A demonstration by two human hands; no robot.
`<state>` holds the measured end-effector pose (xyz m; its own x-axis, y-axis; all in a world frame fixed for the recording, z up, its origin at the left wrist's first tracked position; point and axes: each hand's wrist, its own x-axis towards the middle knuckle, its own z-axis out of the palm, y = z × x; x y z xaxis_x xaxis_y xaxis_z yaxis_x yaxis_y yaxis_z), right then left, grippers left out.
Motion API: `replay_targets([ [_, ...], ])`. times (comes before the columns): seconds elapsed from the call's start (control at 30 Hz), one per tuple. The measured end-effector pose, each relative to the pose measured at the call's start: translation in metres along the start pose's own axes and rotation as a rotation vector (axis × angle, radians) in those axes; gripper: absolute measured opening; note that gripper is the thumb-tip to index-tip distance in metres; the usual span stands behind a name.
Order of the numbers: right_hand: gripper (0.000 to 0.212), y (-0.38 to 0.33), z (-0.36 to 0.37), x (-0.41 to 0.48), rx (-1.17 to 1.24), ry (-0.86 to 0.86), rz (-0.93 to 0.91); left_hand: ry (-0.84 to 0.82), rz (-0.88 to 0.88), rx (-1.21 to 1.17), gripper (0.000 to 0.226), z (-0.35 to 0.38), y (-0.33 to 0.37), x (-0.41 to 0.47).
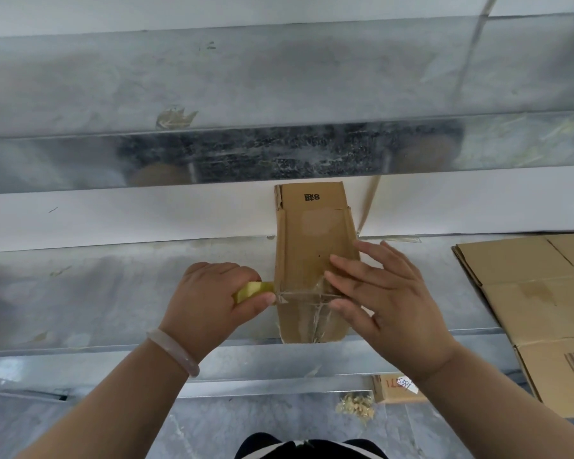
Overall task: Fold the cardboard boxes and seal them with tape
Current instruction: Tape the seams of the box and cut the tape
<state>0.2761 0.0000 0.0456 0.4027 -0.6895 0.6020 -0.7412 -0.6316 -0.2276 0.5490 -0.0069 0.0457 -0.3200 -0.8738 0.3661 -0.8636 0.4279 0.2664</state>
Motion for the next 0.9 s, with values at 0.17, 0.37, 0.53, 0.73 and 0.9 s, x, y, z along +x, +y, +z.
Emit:
replay_targets([
  [0.17,0.046,-0.035,0.023,0.017,-0.001,-0.125,0.109,0.002,-0.001,0.007,0.058,0.000,0.002,0.000],
  [0.37,0.030,-0.027,0.036,0.011,-0.047,-0.044,0.002,-0.008,-0.007,-0.023,0.055,0.003,0.002,-0.001],
  [0.53,0.032,-0.023,0.031,0.011,-0.076,-0.090,-0.052,-0.029,0.006,-0.139,0.055,-0.002,0.000,-0.003],
  [0.73,0.033,-0.024,0.031,0.011,-0.040,-0.054,-0.012,-0.062,0.104,-0.261,0.044,-0.010,-0.014,-0.009],
  [0.9,0.032,-0.025,0.030,0.012,-0.017,-0.042,-0.003,-0.021,0.191,-0.062,0.060,-0.007,-0.021,-0.006],
])
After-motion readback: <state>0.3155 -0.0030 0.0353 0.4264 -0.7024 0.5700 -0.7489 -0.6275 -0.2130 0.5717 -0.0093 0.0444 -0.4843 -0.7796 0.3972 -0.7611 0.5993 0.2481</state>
